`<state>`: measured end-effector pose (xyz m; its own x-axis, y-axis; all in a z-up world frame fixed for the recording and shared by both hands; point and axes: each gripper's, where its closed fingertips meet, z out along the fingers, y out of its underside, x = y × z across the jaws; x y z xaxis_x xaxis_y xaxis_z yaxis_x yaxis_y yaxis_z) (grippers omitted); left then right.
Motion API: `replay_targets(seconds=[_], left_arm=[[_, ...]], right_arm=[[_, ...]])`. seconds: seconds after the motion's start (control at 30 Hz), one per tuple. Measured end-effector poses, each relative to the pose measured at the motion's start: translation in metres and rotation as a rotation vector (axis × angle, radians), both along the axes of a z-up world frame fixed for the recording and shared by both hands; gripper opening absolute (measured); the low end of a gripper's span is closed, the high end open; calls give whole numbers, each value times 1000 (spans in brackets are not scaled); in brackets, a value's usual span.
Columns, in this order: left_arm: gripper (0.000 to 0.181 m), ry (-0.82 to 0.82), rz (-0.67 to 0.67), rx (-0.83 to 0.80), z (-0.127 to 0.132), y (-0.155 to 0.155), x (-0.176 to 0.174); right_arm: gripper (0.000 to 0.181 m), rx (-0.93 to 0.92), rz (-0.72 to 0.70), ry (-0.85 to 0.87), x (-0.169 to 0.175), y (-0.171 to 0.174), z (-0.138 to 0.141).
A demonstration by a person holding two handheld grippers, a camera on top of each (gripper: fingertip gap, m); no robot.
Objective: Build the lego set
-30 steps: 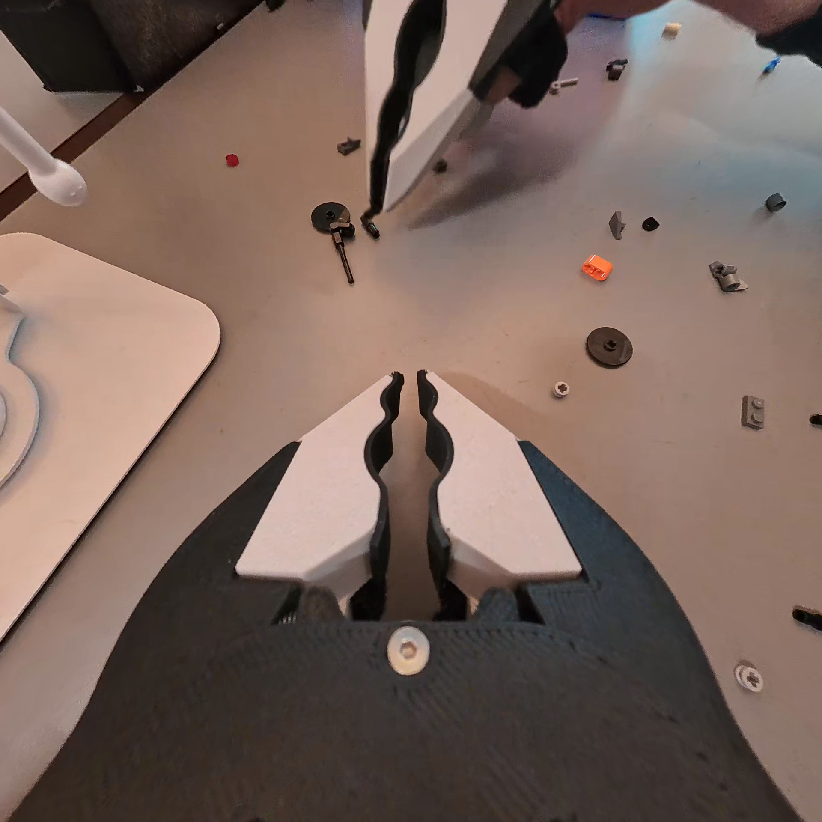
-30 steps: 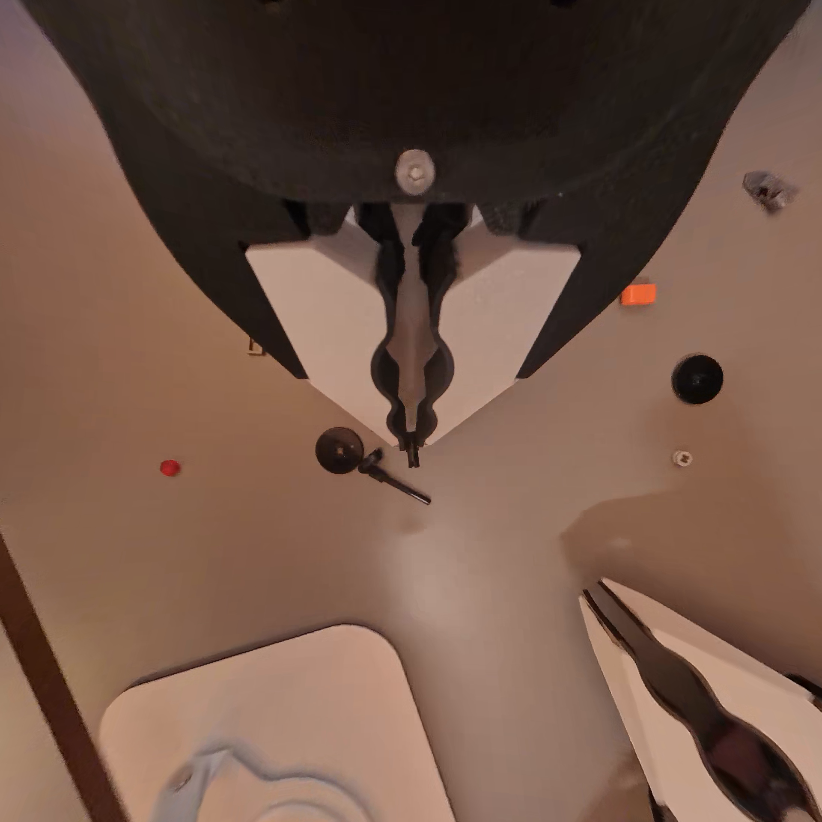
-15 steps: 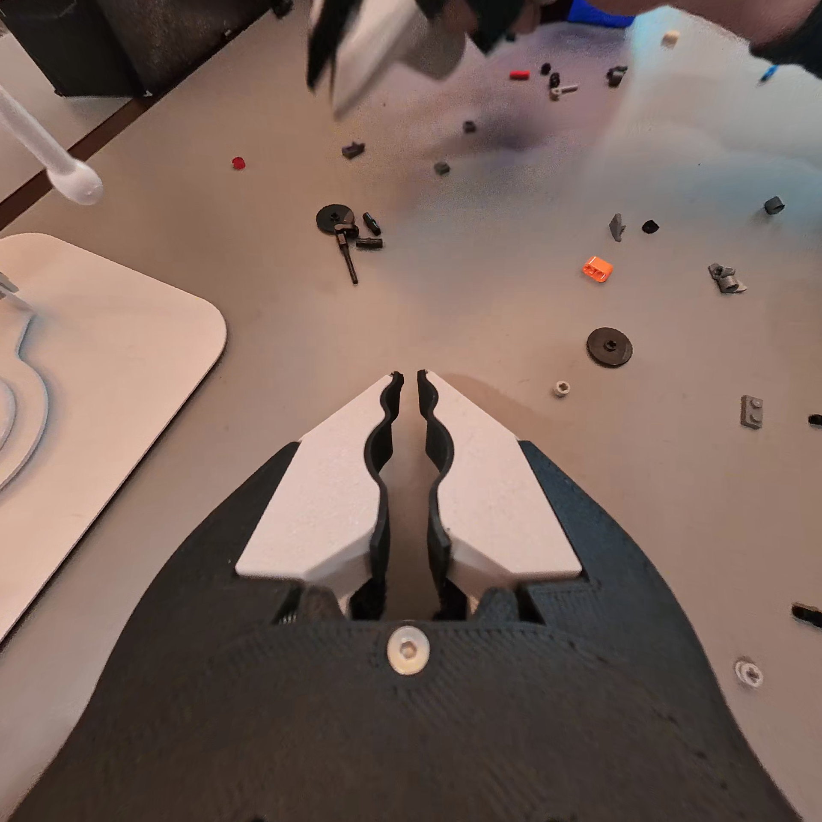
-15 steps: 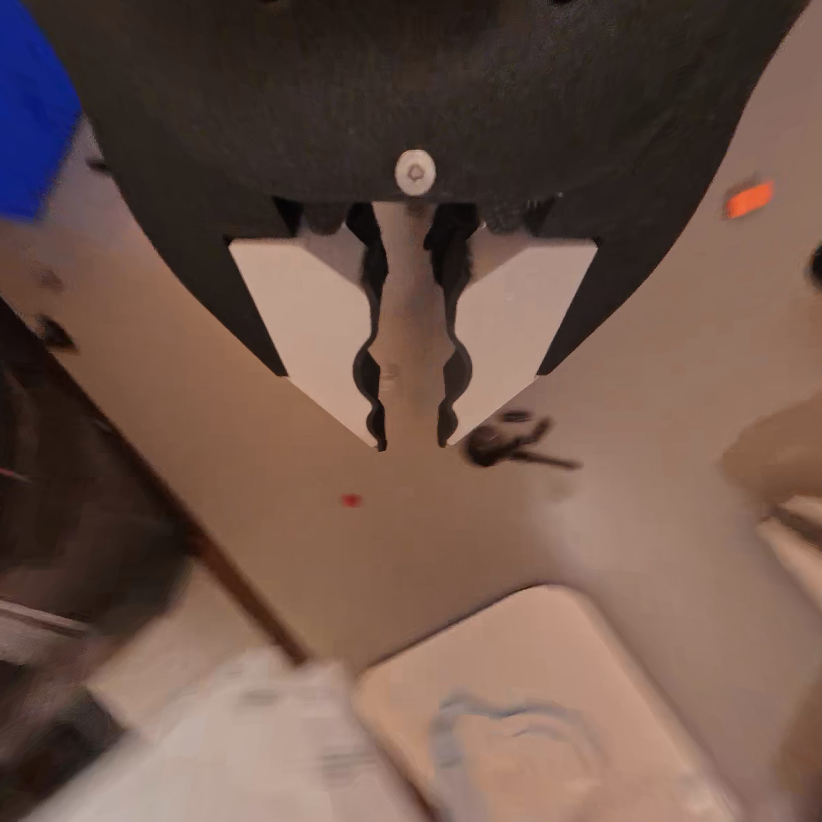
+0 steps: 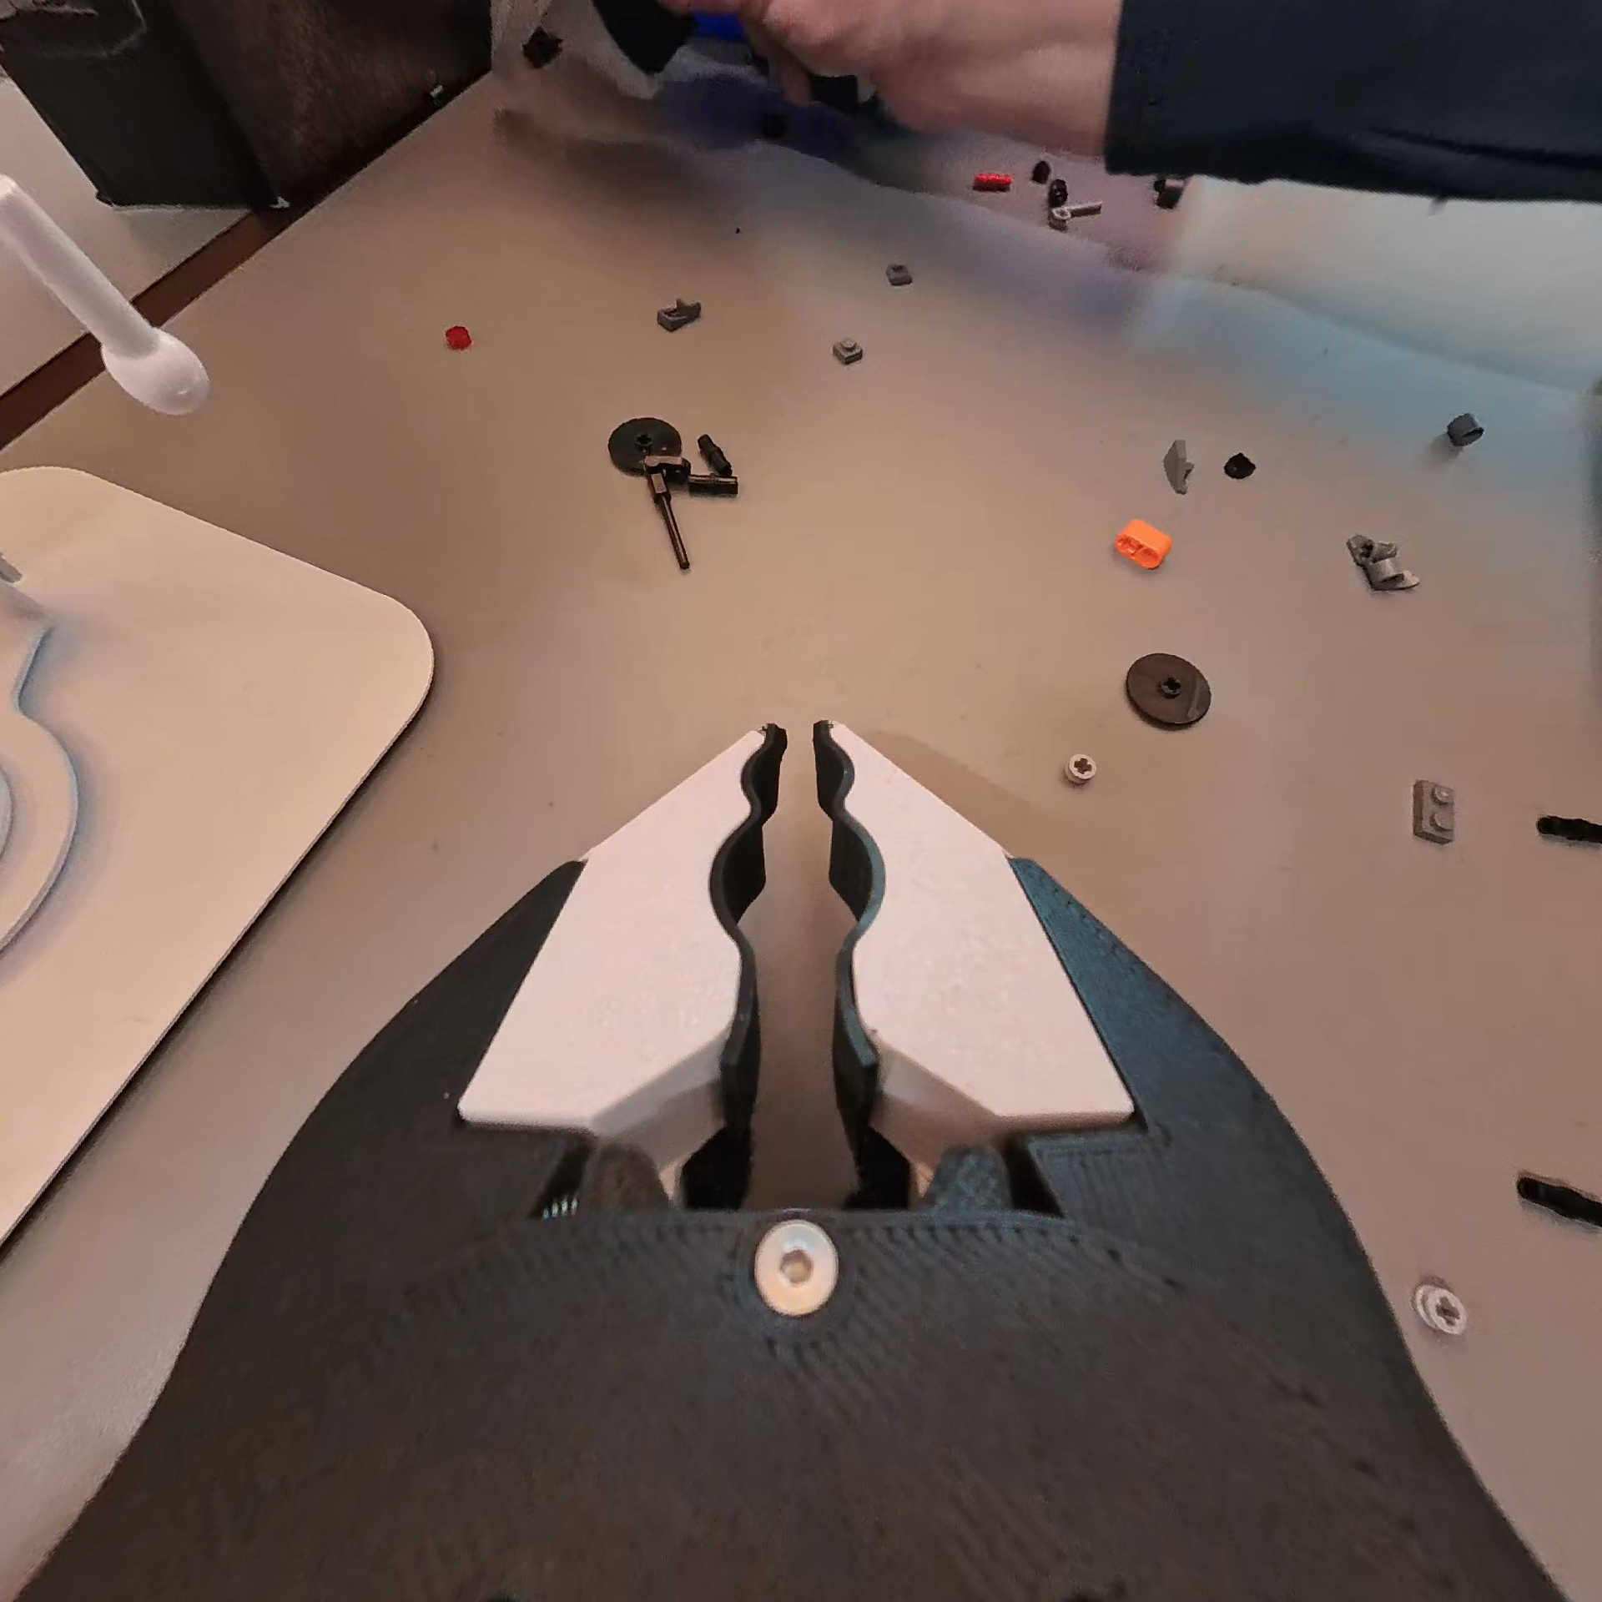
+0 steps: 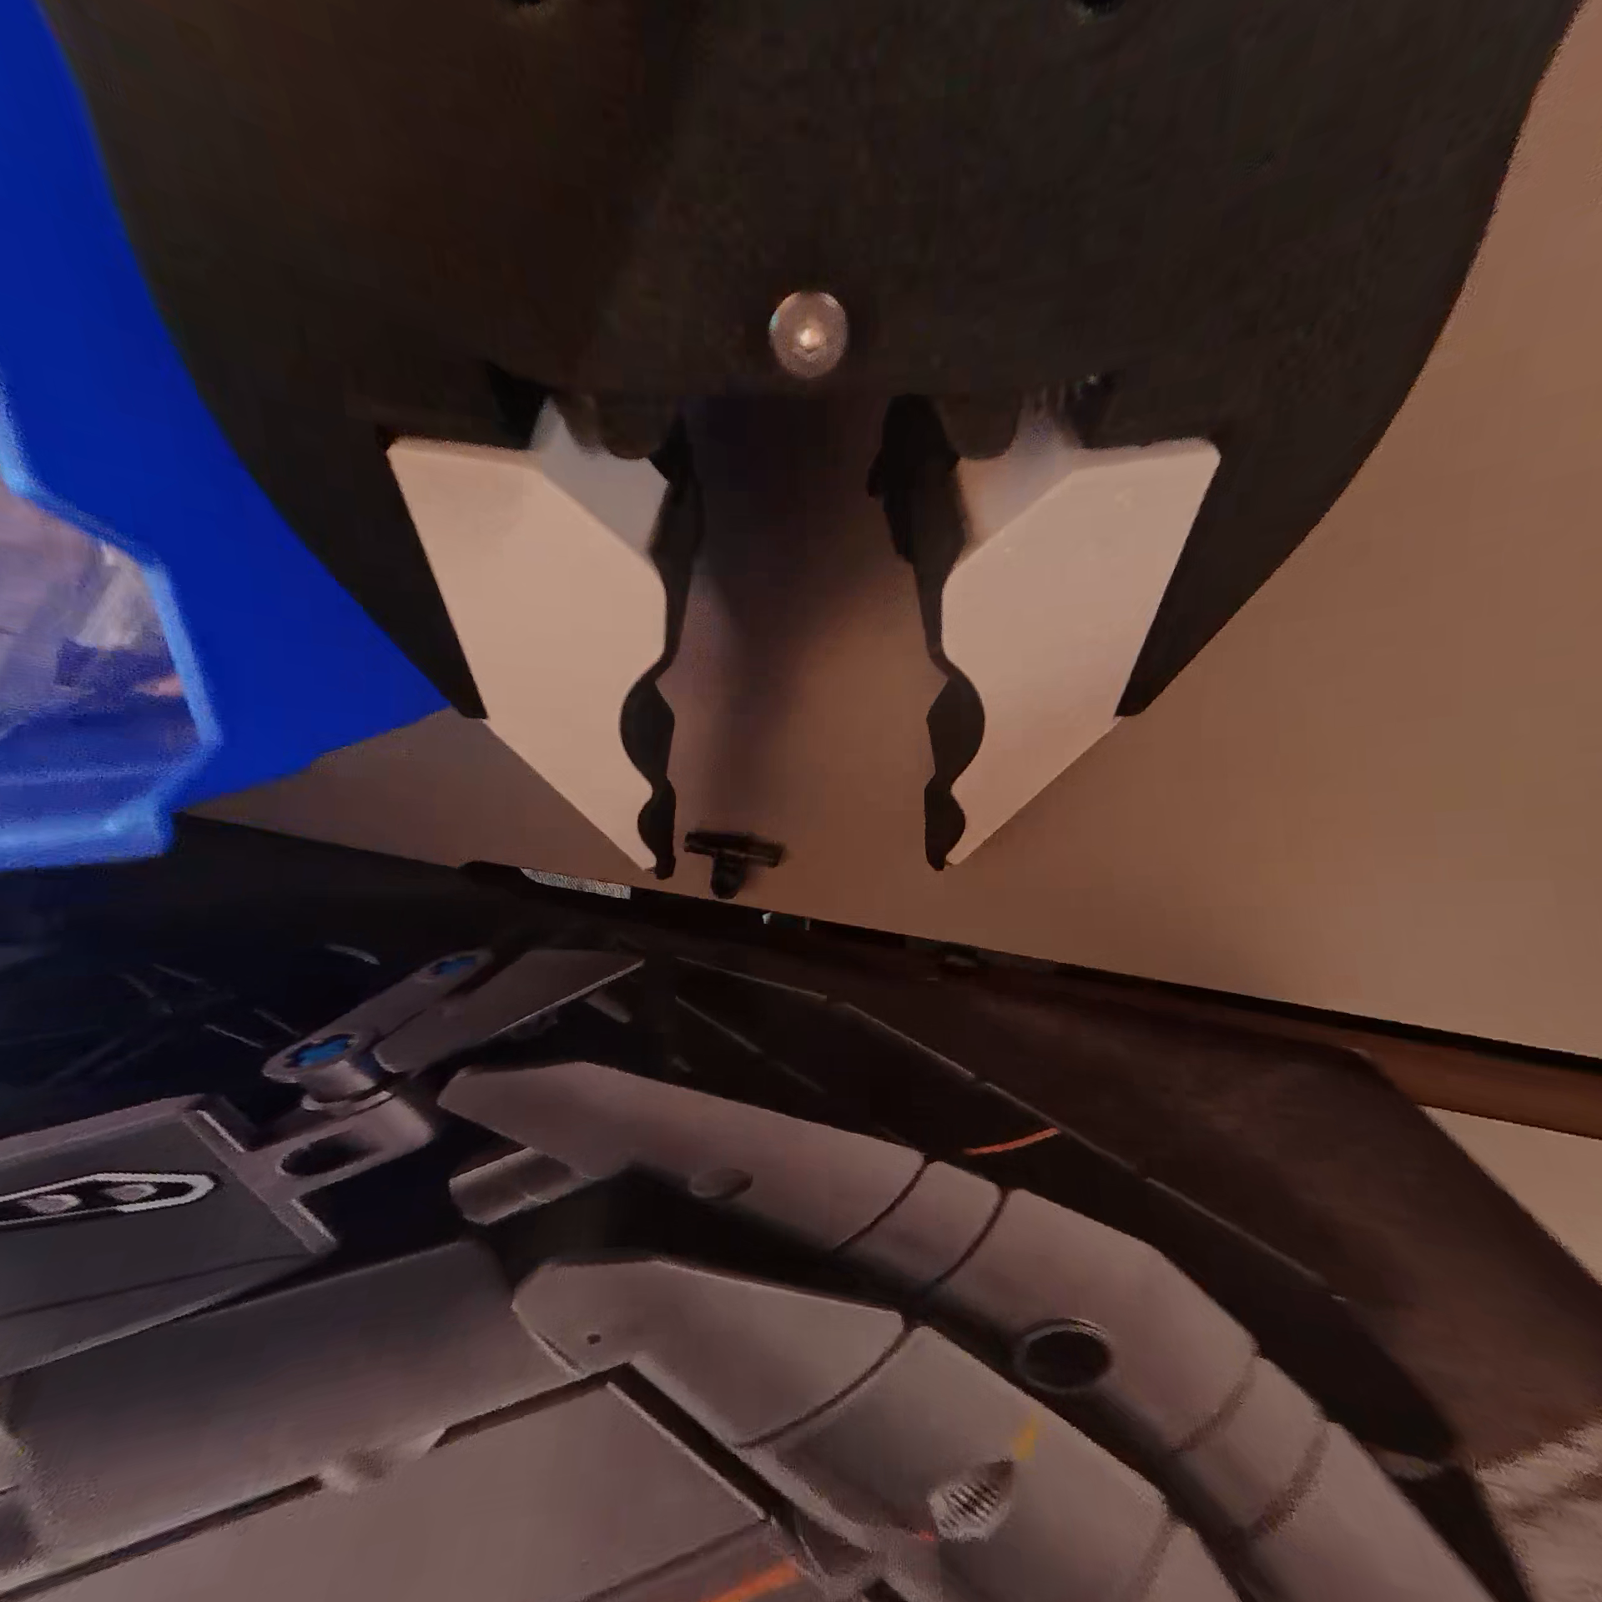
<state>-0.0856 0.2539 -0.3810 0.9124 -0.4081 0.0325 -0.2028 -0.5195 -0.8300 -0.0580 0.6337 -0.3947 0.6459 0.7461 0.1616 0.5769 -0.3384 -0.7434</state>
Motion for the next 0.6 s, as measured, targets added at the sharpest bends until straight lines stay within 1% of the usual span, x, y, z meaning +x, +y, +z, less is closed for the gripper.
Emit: replay_targets(seconds=[0.1, 0.2, 0.23, 0.27, 0.33, 0.47, 0.53, 0.6], left_arm=[[5, -5, -1, 5, 1, 0, 0], [5, -9, -1, 5, 1, 0, -1], [5, -9, -3, 6, 1, 0, 0], [5, -8, -4, 5, 1, 0, 0], [5, -5, -6, 6, 1, 0, 0], [5, -4, -8, 7, 1, 0, 0], [5, -5, -7, 9, 2, 0, 0], [5, -8, -6, 10, 2, 0, 0]], right_arm=[[56, -38, -38, -22, 1, 12, -8], [48, -69, -56, -5, -2, 18, -10], [38, -91, -51, 6, -4, 18, -11], [23, -125, -46, 24, -6, 16, -12], [7, -177, -45, 59, -6, 14, -14], [4, -179, -1, 46, -3, 3, -13], [4, -211, 40, 67, -4, -12, -9], [4, -218, 102, 94, -6, -34, 1]])
